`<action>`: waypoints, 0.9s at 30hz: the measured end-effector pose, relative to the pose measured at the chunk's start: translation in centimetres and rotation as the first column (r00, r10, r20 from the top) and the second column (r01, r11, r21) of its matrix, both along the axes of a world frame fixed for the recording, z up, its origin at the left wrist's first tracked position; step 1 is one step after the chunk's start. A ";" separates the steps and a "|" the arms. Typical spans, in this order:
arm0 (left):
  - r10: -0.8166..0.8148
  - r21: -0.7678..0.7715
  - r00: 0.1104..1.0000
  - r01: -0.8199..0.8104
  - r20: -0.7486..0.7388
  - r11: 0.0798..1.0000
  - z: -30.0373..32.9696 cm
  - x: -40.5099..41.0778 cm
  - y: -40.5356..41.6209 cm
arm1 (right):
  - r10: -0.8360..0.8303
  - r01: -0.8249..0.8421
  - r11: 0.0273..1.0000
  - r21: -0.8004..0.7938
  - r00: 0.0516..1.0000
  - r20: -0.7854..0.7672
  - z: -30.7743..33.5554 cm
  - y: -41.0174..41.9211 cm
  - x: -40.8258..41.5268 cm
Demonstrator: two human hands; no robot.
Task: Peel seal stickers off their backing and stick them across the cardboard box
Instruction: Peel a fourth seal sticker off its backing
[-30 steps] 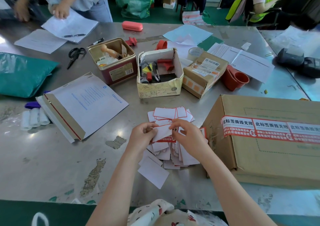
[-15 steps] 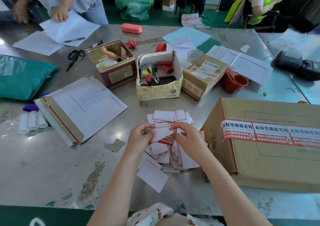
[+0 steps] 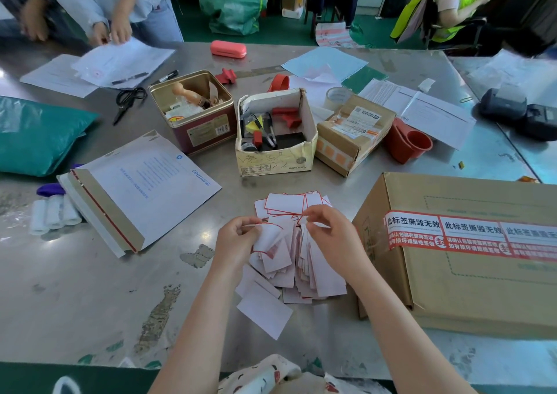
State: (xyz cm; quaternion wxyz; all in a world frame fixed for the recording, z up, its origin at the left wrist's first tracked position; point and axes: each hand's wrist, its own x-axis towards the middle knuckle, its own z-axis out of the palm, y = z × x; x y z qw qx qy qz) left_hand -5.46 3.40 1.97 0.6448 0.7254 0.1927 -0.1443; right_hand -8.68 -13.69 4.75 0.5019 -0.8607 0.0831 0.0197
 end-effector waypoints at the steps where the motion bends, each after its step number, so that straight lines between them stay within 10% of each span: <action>1: -0.005 0.001 1.000 0.005 -0.009 1.000 0.0 0.1 0.0 | 0.019 -0.020 1.000 -0.022 1.000 -0.018 0.0 0.0 0.1; 8: -0.138 -0.028 0.990 0.137 -0.024 0.990 0.7 0.5 -1.0 | 0.189 -0.196 0.976 -0.100 0.979 -0.072 -0.3 0.6 0.2; 27: 0.044 0.018 0.999 -0.044 -0.017 0.999 -0.7 2.9 -0.9 | -0.072 0.068 0.988 0.140 0.997 0.025 0.1 0.4 1.9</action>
